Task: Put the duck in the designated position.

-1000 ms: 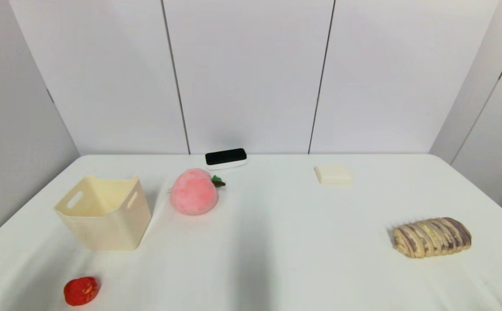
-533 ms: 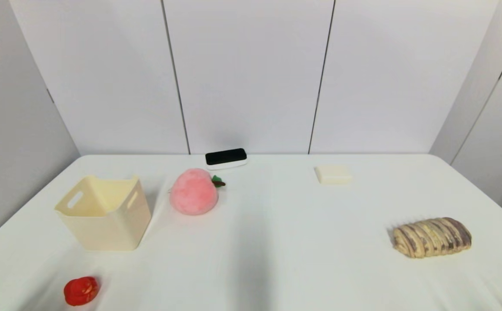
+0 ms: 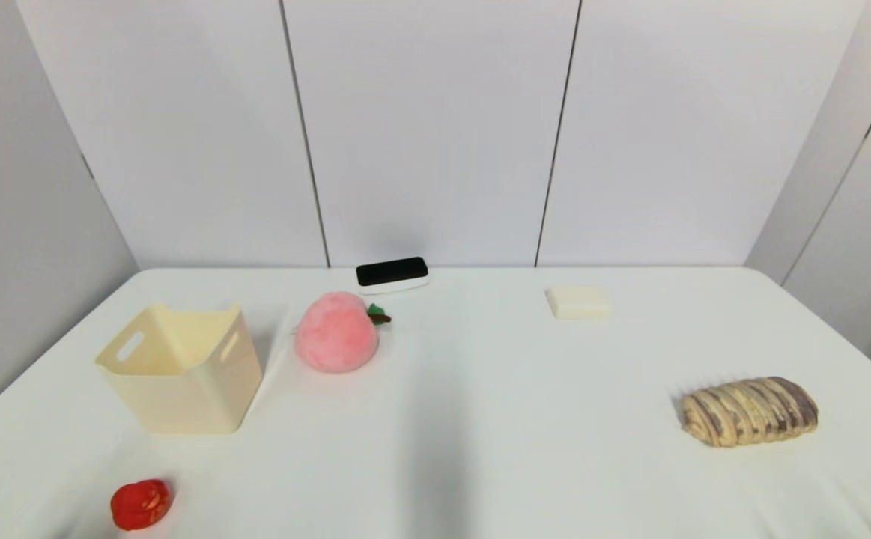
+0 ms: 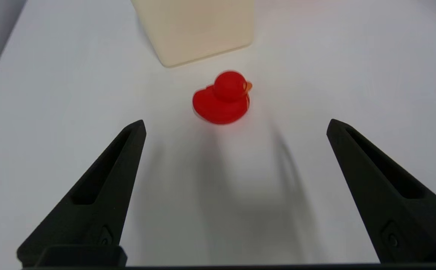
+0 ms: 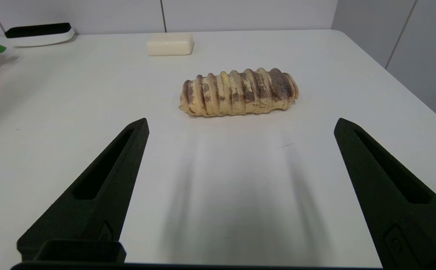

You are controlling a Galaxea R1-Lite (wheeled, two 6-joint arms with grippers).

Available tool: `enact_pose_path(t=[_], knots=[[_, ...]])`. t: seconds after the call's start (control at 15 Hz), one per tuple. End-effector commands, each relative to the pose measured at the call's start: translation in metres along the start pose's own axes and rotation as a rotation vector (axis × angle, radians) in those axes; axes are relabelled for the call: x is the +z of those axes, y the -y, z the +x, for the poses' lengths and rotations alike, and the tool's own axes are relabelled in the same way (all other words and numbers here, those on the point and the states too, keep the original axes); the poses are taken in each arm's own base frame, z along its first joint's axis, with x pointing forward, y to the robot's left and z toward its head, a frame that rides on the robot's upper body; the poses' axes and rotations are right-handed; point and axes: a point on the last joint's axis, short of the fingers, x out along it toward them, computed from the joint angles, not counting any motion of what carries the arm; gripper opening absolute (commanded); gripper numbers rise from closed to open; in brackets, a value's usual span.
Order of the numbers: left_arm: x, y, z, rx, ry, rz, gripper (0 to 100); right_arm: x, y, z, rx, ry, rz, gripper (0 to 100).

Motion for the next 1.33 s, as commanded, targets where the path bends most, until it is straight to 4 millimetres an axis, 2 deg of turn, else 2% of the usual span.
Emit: enact_pose_path(t=[0.07,0.2,0.73,0.93,1.0,1.2,1.33], knots=[[-0.005,0.001,0.003,0.003,-0.007,0.002,100,-0.003,0.0,0.001,0.0,-0.01,0.0,100],[-0.013,0.002,0.006,0.027,-0.018,-0.003,100,-0.003,0.0,0.001,0.0,-0.01,0.0,100],[-0.012,0.001,0.007,0.018,-0.026,0.004,100,-0.003,0.0,0.001,0.0,-0.01,0.0,100],[-0.01,0.001,0.006,0.066,-0.001,-0.013,100,-0.003,0.0,0.001,0.0,-0.01,0.0,100],[-0.007,0.0,0.006,0.142,0.016,-0.027,100,-0.003,0.0,0.001,0.0,-0.01,0.0,100],[-0.014,0.003,-0.001,0.138,0.069,-0.021,100,-0.003,0.0,0.001,0.0,-0.01,0.0,100],[-0.019,0.006,-0.01,0.155,0.169,-0.02,100,-0.003,0.0,0.001,0.0,-0.01,0.0,100]])
